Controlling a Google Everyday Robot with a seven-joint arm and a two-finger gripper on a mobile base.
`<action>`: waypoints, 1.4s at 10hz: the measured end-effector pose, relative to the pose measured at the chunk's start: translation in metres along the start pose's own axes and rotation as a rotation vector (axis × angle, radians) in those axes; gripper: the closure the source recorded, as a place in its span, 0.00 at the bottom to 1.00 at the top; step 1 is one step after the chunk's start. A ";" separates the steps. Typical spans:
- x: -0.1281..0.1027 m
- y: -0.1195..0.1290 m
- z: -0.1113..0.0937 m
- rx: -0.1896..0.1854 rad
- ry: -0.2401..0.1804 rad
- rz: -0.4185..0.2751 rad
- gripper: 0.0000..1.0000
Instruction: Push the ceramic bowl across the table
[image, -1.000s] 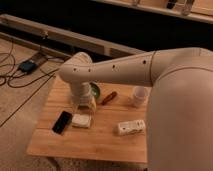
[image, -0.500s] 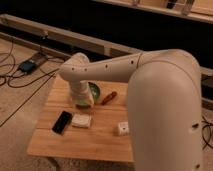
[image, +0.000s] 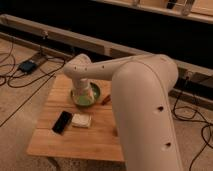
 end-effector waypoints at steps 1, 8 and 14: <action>-0.009 -0.001 0.008 -0.001 0.000 0.009 0.35; -0.052 -0.007 0.059 -0.004 0.036 0.074 0.35; -0.038 -0.044 0.080 0.087 0.122 0.091 0.35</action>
